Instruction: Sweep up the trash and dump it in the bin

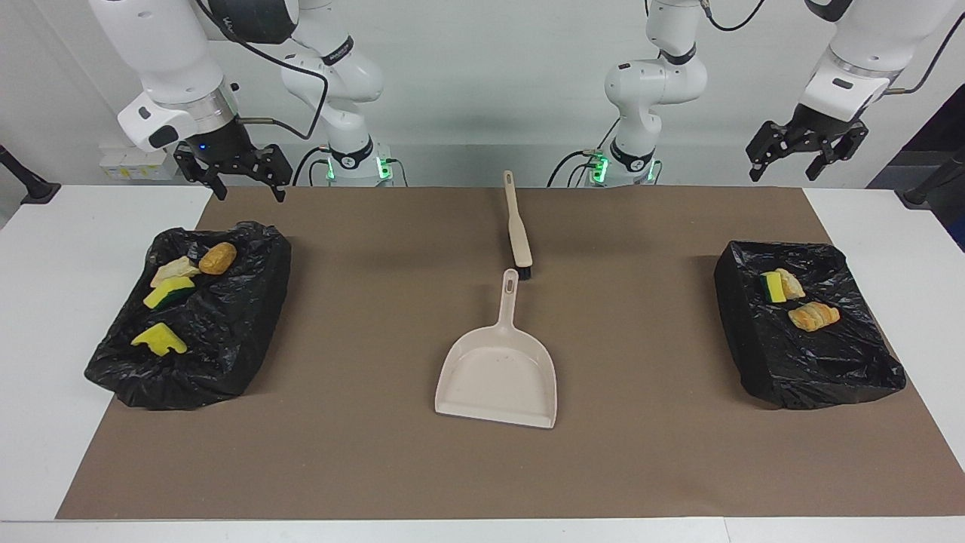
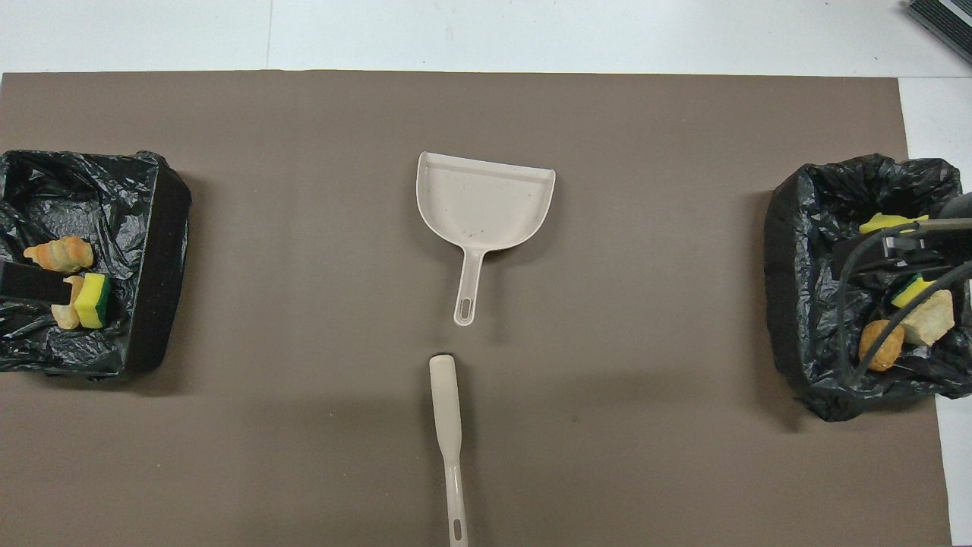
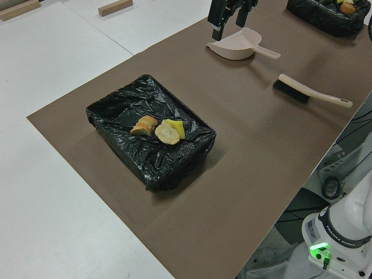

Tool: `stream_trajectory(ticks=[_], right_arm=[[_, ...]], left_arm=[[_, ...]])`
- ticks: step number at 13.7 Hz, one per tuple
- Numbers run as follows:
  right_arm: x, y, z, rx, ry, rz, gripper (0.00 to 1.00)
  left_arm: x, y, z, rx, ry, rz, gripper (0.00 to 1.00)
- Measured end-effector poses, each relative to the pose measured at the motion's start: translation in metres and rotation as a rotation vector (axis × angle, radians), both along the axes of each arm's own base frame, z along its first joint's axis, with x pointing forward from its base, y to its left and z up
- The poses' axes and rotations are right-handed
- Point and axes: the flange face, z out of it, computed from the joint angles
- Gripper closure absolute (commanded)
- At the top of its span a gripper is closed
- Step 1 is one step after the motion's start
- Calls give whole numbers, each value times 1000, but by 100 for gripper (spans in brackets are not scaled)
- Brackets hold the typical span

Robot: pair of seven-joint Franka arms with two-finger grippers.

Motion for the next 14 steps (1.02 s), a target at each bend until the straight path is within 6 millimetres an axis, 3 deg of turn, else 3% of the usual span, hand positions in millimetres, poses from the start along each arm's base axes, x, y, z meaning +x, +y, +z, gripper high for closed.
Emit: stream_trajectory(ticks=[14], right_arm=[[0, -1, 0, -1, 0, -2, 0]], left_arm=[[0, -15, 0, 2, 1, -26, 0]])
